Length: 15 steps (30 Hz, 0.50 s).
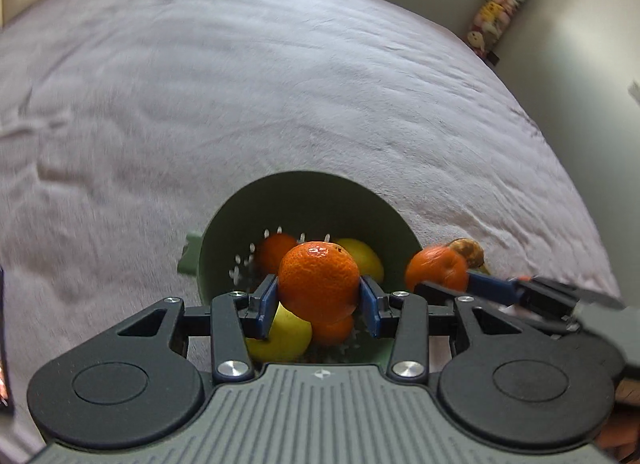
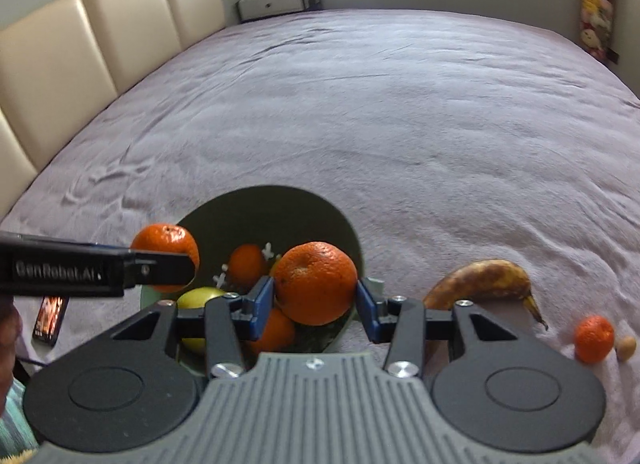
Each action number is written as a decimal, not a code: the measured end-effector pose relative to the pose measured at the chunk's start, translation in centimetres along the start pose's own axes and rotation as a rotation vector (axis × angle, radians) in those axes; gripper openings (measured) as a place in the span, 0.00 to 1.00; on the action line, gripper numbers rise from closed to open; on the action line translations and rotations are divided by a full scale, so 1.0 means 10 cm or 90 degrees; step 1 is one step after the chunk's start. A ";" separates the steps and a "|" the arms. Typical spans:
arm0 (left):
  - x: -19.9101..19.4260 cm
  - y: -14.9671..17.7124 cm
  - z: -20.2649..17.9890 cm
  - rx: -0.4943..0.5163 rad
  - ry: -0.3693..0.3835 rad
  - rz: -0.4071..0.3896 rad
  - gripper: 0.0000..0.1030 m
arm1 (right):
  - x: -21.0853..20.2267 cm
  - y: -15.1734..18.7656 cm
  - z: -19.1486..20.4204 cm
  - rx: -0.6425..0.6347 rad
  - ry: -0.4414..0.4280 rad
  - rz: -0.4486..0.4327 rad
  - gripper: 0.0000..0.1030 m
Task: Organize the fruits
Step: 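Carry the mandarin with left tool while right tool carries its mandarin to the colander, then open left gripper releasing the mandarin while right gripper releases its mandarin into the colander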
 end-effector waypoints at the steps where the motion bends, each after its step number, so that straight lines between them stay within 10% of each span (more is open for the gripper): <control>1: 0.02 0.01 0.02 -0.009 0.006 0.007 0.47 | 0.03 0.01 0.03 -0.008 -0.003 0.007 0.41; 15: 0.31 0.06 -0.08 0.020 0.020 0.030 0.47 | 0.47 0.18 0.24 -0.120 0.027 0.088 0.41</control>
Point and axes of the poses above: each gripper's, at about its wrist camera, not at the fingertips, and x roughly the way its jaws point, z to its left, y to its underside, the point moved 7 cm from there along x, roughly the way its jaws point, and after that the axes turned 2 degrees about -y, right-handed, at the moved point
